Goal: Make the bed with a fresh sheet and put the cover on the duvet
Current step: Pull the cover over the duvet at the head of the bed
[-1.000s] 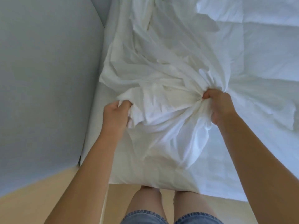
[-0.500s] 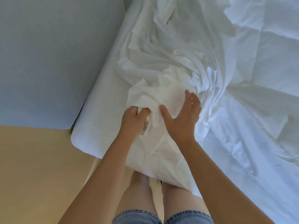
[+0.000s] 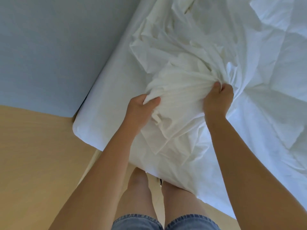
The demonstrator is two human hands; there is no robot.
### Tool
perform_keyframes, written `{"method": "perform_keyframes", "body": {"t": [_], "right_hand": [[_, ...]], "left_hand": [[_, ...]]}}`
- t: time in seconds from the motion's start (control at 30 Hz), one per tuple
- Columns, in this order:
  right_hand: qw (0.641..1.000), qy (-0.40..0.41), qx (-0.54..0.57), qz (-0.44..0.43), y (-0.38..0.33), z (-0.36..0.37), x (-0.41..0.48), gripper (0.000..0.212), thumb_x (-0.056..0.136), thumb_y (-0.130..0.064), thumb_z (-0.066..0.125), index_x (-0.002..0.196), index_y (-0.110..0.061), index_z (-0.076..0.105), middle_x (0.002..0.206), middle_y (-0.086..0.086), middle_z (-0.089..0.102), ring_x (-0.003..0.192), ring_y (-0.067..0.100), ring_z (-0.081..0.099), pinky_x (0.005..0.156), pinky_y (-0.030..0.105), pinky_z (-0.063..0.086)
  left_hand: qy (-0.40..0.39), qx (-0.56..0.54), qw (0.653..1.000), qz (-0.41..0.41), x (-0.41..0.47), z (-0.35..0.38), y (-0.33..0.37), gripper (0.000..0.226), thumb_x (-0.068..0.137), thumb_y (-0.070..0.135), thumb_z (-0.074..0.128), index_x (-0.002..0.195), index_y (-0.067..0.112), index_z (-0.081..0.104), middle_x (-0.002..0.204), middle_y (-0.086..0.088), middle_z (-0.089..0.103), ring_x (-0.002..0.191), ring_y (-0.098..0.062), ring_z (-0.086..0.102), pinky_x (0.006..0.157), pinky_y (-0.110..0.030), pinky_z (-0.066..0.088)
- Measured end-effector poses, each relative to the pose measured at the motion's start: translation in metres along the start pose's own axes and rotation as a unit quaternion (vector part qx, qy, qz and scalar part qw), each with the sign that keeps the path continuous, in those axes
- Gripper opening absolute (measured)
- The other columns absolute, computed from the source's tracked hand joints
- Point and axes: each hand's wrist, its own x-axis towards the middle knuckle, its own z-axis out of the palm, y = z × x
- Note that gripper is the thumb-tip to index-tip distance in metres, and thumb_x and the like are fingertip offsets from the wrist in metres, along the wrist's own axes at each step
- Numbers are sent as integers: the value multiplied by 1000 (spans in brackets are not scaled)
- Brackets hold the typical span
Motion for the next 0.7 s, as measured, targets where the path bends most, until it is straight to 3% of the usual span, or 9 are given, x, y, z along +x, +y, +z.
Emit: {"method": "perform_keyframes", "body": {"t": [0.1, 0.17, 0.23, 0.3, 0.37, 0.4, 0.5, 0.57, 0.7], "right_hand": [[995, -56, -77, -32, 6, -2, -18, 5, 92, -16, 47, 93, -11, 45, 81, -5, 49, 71, 12, 46, 70, 23, 37], [979, -94, -117, -139, 1, -2, -30, 37, 80, -19, 54, 115, -8, 48, 110, 6, 52, 100, 22, 48, 90, 28, 36], [950, -113, -153, -248, -10, 4, -36, 62, 74, -36, 57, 129, -9, 46, 124, 10, 48, 115, 27, 42, 94, 33, 30], [899, -159, -248, -325, -23, 19, -34, 61, 81, -49, 57, 128, -12, 47, 116, 8, 53, 109, 29, 48, 85, 37, 34], [843, -205, -339, -365, -32, 37, -24, 42, 92, -43, 49, 117, -9, 50, 91, 6, 56, 90, 30, 58, 67, 32, 32], [833, -208, -358, -368, -35, 44, -15, 34, 95, -36, 46, 114, -8, 49, 85, 8, 57, 82, 31, 59, 62, 32, 30], [863, -139, -340, -346, -39, 47, 12, 30, 96, -29, 44, 117, -8, 49, 89, 14, 63, 82, 35, 61, 61, 33, 31], [882, -97, -315, -338, -38, 44, 25, 28, 96, -30, 45, 112, -8, 50, 77, 8, 56, 76, 33, 58, 60, 33, 30], [861, -104, -338, -365, -37, 42, 33, 23, 95, -28, 45, 103, -7, 50, 69, 2, 46, 61, 26, 43, 56, 32, 28]], "left_hand": [[-12, 37, 999, 17, -6, -3, -4, 16, 85, 19, 68, 80, 5, 63, 69, -2, 59, 64, -16, 54, 61, -29, 44], [-29, 119, 991, 51, -6, -7, -8, 16, 84, 24, 70, 82, 9, 65, 78, -6, 66, 73, -22, 61, 66, -34, 49], [-48, 204, 972, 104, -9, -6, -8, 18, 83, 29, 69, 81, 12, 64, 74, -3, 65, 70, -22, 61, 64, -35, 49], [-50, 291, 943, 155, -11, 1, -6, 28, 82, 35, 67, 68, 14, 55, 61, 0, 55, 57, -19, 53, 56, -36, 42], [-30, 339, 924, 172, -10, 9, -3, 37, 82, 38, 65, 62, 15, 44, 56, 1, 47, 53, -17, 46, 53, -35, 38], [-24, 330, 931, 155, -7, 10, 0, 35, 81, 39, 65, 65, 13, 48, 60, 0, 52, 56, -19, 50, 55, -36, 41], [-28, 265, 962, 57, 8, 9, 9, 27, 76, 40, 71, 73, 17, 58, 71, 2, 61, 67, -16, 59, 60, -31, 47], [-49, 265, 963, 18, 24, 7, 20, 26, 72, 42, 74, 69, 22, 58, 68, 7, 61, 64, -11, 59, 57, -26, 45], [-87, 284, 955, 19, 65, 8, 53, 39, 86, 41, 62, 70, 6, 63, 69, -7, 60, 65, -22, 56, 62, -31, 44]]}}
